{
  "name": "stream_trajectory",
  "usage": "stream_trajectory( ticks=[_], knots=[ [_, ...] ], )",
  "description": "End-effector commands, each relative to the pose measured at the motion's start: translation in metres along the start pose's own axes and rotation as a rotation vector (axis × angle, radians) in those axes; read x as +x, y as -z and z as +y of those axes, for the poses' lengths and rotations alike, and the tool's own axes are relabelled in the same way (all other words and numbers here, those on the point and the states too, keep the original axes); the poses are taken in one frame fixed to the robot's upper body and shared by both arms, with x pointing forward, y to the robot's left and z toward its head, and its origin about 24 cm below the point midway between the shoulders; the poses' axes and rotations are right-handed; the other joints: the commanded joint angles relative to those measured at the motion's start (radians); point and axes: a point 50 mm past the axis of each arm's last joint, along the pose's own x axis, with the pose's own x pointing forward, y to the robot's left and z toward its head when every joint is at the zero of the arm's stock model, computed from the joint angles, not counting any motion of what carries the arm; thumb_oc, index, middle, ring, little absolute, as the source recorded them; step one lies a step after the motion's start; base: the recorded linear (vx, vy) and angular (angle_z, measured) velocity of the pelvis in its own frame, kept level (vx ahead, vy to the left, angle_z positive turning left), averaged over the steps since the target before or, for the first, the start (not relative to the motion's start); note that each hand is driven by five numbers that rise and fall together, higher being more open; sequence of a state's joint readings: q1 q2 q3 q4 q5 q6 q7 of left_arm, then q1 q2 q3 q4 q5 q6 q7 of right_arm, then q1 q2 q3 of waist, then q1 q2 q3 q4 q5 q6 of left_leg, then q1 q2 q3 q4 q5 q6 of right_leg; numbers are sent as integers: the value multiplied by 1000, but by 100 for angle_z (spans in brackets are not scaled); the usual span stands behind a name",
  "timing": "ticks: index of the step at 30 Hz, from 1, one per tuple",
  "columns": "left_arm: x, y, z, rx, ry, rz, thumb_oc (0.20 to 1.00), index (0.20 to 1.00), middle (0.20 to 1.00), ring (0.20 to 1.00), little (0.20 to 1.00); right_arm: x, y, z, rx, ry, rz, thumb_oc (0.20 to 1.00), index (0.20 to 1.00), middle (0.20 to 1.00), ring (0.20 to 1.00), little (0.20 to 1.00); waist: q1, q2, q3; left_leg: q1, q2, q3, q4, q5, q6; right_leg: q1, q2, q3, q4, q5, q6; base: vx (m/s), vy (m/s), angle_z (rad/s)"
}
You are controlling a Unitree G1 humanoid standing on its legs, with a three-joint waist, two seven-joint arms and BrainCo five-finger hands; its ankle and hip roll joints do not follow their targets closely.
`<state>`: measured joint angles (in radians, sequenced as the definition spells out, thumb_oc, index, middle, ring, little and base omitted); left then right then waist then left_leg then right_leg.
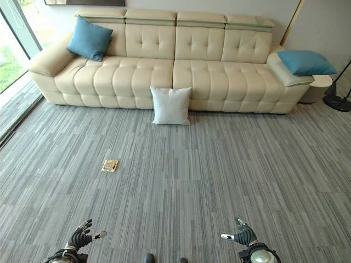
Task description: Pick up all the scattered cushions and arrange them neatly on the sofa.
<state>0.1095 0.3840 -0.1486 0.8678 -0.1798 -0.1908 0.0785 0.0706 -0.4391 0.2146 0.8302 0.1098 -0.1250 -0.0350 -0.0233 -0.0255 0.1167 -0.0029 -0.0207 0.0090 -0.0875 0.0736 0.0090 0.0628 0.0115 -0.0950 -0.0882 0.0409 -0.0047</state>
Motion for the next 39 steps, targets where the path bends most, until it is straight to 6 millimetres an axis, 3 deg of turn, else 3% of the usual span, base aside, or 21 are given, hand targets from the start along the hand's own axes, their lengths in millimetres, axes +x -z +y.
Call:
stream_trajectory(
  ticks=[1, 9, 19, 23, 26, 29, 32, 36, 39],
  knots=[
    [8, -21, 11, -37, -48, -82, 1000, 1000, 1000, 1000, 1000, 5, -15, -12, 48, 54, -61, 1000, 1000, 1000, 1000, 1000, -7, -27, -14, 82, 8, 28, 12, -120, -39, 2, -51, 6, 36, -77, 101, 21, 34, 0],
    [6, -25, 14, -47, -51, -107, 1000, 1000, 1000, 1000, 1000, 8, -21, -9, 50, 46, -72, 1000, 1000, 1000, 1000, 1000, 2, -34, -10, 89, 4, 46, 24, -142, -25, 6, -59, 31, 49, -81, 111, 32, 56, -6],
    [7, -35, 21, -75, -83, -146, 1000, 1000, 1000, 1000, 1000, 18, -48, 0, 39, 21, -140, 1000, 1000, 1000, 1000, 1000, 27, -53, 14, 8, -17, 88, 156, -206, 4, -61, -92, 60, 129, -77, 145, 14, 98, -15],
    [7, -36, 26, -83, -96, -153, 1000, 1000, 1000, 1000, 1000, 21, -59, 7, 26, -1, -164, 1000, 1000, 1000, 1000, 1000, 47, -64, 28, -14, -23, 106, 208, -242, 20, -101, -113, 59, 199, -77, 172, 32, 125, -25],
    [8, -36, 32, -82, -112, -147, 1000, 1000, 1000, 1000, 1000, 23, -68, 13, 22, -23, -189, 1000, 1000, 1000, 1000, 1000, 50, -63, 52, 0, -32, 99, 224, -264, 40, -170, -137, 46, 350, -26, 212, 58, 142, -29],
    [9, -37, 31, -87, -111, -145, 1000, 1000, 1000, 1000, 1000, 23, -71, 17, 23, -38, -203, 1000, 1000, 1000, 1000, 1000, 43, -58, 63, 19, -35, 91, 225, -271, 44, -206, -133, 35, 395, -20, 202, 85, 84, 3],
    [9, -36, 28, -91, -105, -138, 1000, 1000, 1000, 1000, 1000, 22, -77, 16, 16, -36, -230, 1000, 1000, 1000, 1000, 1000, 29, -47, 71, 71, -47, 71, 196, -287, 49, -259, -125, -9, 339, -27, 174, 182, 55, 8],
    [13, -40, 18, -91, -91, -141, 1000, 1000, 1000, 1000, 1000, 22, -85, 14, 9, -32, -265, 1000, 1000, 1000, 1000, 1000, -7, -34, 94, 160, -62, 25, 156, -311, 35, -336, -120, -71, 188, 22, 180, 390, -54, 19],
    [13, -41, 10, -76, -60, -146, 1000, 1000, 1000, 1000, 1000, 19, -76, 10, 11, -27, -245, 1000, 1000, 1000, 1000, 1000, -20, -31, 83, 196, -67, -13, 152, -323, 21, -330, -119, -58, 194, 26, 168, 304, -117, 36]
  ],
)
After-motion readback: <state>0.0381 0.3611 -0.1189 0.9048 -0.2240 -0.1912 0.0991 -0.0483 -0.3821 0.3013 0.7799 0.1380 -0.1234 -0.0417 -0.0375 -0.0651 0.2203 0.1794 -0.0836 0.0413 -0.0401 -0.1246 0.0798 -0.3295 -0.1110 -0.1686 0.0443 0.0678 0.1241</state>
